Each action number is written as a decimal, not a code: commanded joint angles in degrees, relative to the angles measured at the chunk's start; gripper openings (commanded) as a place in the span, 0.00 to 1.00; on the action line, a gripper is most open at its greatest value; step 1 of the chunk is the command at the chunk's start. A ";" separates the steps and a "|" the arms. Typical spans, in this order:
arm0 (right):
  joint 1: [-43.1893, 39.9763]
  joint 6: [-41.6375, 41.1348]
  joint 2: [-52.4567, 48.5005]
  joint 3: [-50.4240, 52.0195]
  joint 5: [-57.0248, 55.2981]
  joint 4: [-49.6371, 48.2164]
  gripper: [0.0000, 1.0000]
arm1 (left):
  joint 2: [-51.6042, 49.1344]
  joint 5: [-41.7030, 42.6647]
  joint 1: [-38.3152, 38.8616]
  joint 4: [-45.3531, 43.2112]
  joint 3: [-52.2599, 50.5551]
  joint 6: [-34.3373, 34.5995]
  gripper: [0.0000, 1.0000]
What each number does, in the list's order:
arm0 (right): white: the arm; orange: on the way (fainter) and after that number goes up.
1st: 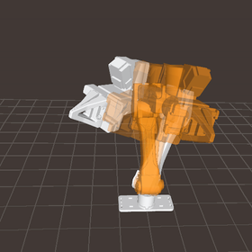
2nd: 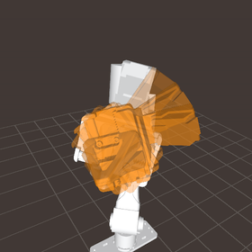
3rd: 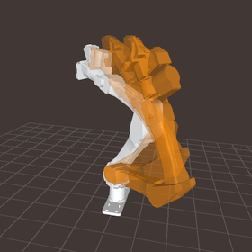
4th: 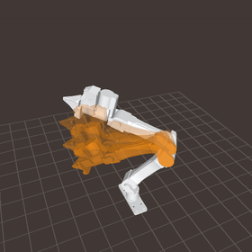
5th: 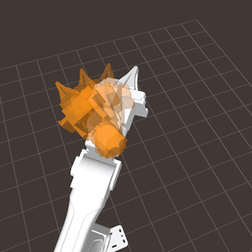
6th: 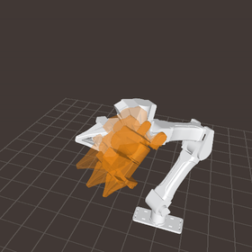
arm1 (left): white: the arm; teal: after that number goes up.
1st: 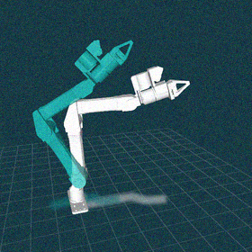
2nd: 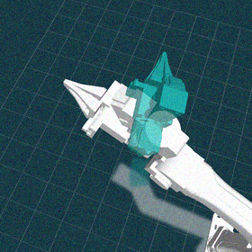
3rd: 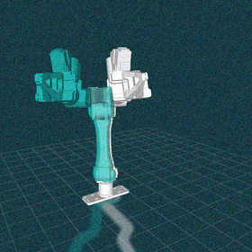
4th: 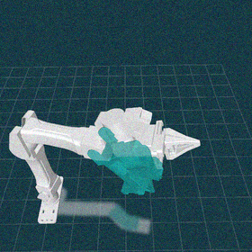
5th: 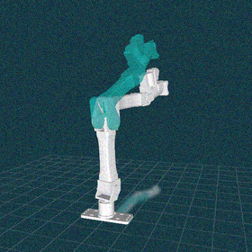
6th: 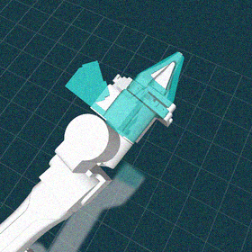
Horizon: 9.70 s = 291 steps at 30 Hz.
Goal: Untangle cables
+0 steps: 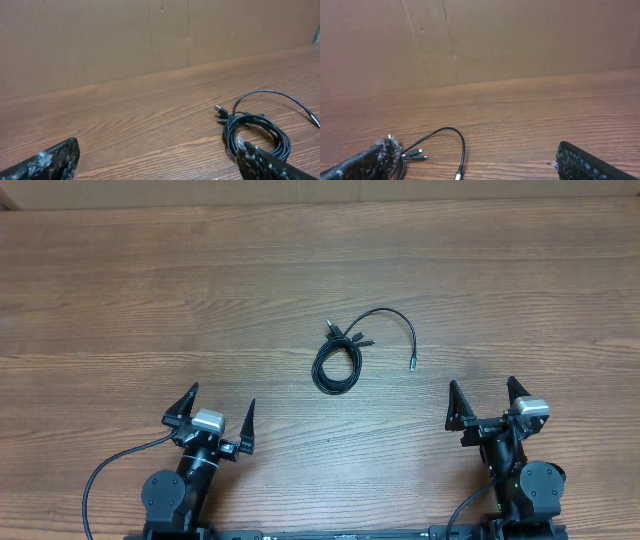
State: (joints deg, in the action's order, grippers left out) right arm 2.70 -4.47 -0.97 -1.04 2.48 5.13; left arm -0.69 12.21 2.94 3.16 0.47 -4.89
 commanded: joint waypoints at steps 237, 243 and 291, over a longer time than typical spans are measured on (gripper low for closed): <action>0.33 0.04 0.00 0.57 -0.74 -0.35 1.00 | -104.98 -6.34 26.01 11.34 58.77 6.23 0.32; 0.33 0.04 -0.02 0.57 -0.74 -0.35 1.00 | -104.98 -6.40 26.01 11.63 58.77 6.21 0.32; 0.33 -6.40 -0.26 0.57 2.32 -0.61 1.00 | -94.14 6.93 25.94 23.02 59.58 6.80 0.04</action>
State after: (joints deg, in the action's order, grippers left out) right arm 2.76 -4.80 -1.02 -1.04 2.79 5.08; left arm -95.98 14.83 28.53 26.20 58.92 1.58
